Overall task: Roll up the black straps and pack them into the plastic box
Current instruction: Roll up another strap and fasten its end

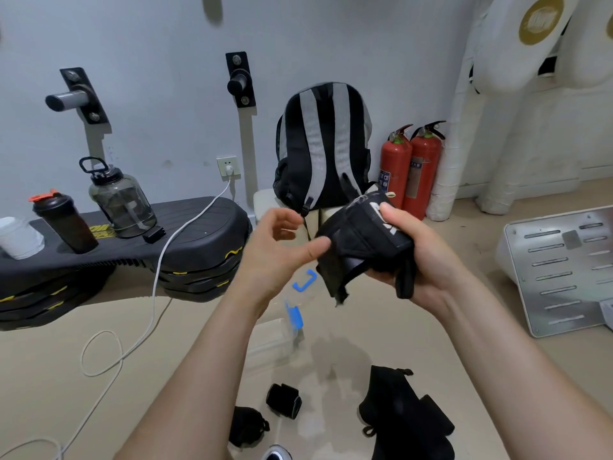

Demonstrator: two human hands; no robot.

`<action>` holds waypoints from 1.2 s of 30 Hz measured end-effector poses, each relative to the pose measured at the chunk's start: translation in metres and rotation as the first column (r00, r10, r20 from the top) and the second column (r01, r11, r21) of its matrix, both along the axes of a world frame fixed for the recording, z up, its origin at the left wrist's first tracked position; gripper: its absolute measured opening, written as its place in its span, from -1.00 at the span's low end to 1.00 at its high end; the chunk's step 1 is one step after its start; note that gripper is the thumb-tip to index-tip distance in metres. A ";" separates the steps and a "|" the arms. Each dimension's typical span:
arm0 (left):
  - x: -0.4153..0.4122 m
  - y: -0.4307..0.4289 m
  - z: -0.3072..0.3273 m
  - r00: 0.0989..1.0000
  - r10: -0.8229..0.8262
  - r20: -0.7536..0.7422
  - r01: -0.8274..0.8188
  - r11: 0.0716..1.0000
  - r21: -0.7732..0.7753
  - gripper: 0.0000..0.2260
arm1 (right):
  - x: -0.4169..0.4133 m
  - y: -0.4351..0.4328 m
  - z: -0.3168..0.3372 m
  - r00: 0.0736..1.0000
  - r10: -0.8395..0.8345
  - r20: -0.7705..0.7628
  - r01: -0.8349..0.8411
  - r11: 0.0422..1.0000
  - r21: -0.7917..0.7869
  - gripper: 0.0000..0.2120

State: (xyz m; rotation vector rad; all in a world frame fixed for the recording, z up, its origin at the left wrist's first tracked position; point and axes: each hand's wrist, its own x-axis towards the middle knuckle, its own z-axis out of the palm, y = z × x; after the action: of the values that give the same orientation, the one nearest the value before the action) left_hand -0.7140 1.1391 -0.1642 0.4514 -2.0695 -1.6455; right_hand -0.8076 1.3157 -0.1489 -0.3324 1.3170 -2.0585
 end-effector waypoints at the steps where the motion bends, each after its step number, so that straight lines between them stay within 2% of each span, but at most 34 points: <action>1: 0.001 0.001 0.002 1.000 0.020 -0.021 -0.020 0.999 0.027 -0.71 | -0.002 0.001 0.000 1.000 -0.009 0.020 0.009 0.999 -0.031 -0.72; 3: 0.003 0.007 0.003 0.989 -0.135 0.055 0.132 0.989 0.065 -0.74 | -0.004 0.002 -0.002 0.999 -0.015 0.038 0.016 0.999 -0.042 -0.72; 5: 0.003 0.018 -0.001 0.938 -0.279 0.206 0.264 0.959 0.102 -0.61 | -0.004 0.001 -0.003 0.998 -0.018 0.055 0.020 0.999 -0.035 -0.73; 6: 0.001 0.024 -0.003 0.922 -0.302 0.241 0.272 0.951 0.148 -0.58 | -0.003 0.000 -0.004 0.998 -0.018 0.055 0.020 0.999 -0.034 -0.72; 9: -0.004 0.033 -0.005 0.935 -0.282 0.215 0.200 0.920 0.338 -0.70 | -0.004 0.002 -0.005 0.999 -0.022 0.039 0.023 0.999 -0.045 -0.66; 10: -0.006 0.033 -0.004 0.941 -0.257 0.218 0.171 0.922 0.348 -0.73 | -0.005 0.003 -0.005 0.999 -0.027 0.031 0.028 0.998 -0.050 -0.66; 15: -0.007 0.024 -0.004 0.970 -0.033 0.242 -0.015 0.981 0.193 -0.88 | -0.008 0.010 -0.004 0.998 -0.058 0.019 0.059 0.997 -0.056 -0.73; 17: -0.005 0.024 -0.003 0.974 -0.063 0.218 0.011 0.973 0.229 -0.95 | -0.009 0.012 -0.002 0.998 -0.065 0.013 0.066 0.995 -0.071 -0.75; 20: -0.002 0.025 0.001 0.960 -0.225 0.164 0.159 0.927 0.339 -0.87 | -0.009 0.013 -0.001 0.998 -0.056 0.025 0.058 0.994 -0.092 -0.72; 22: -0.001 0.030 0.003 0.941 -0.289 0.178 0.209 0.907 0.366 -0.89 | -0.009 0.012 -0.003 0.999 -0.044 0.031 0.047 0.994 -0.101 -0.65; 26: -0.006 0.035 0.001 0.959 -0.252 0.129 0.185 0.902 0.389 -0.91 | -0.007 0.010 -0.004 0.999 -0.023 0.049 0.029 0.992 -0.126 -0.58; 30: -0.006 0.027 0.002 0.980 -0.192 0.053 0.182 0.972 0.151 -0.92 | -0.007 0.009 -0.005 0.995 -0.040 0.097 0.052 0.991 -0.127 -0.67; 33: -0.003 0.022 0.005 0.988 -0.153 0.019 0.154 0.980 -0.125 -0.90 | -0.007 0.007 -0.008 0.992 -0.048 0.120 0.061 0.993 -0.103 -0.68; 35: 0.001 0.024 0.006 0.992 -0.123 -0.036 0.096 0.902 -0.420 -0.88 | -0.008 0.005 -0.008 0.988 -0.049 0.144 0.063 0.993 -0.096 -0.69; 36: 0.002 0.025 0.005 0.988 -0.119 -0.094 0.043 0.812 -0.582 -0.90 | -0.009 0.005 -0.009 0.985 -0.046 0.164 0.064 0.992 -0.107 -0.69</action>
State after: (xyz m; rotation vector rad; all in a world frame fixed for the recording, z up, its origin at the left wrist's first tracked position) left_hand -0.7125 1.1639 -0.1591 0.0447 -2.3698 -0.9599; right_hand -0.8165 1.3203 -0.1574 -0.1749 1.1287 -2.1617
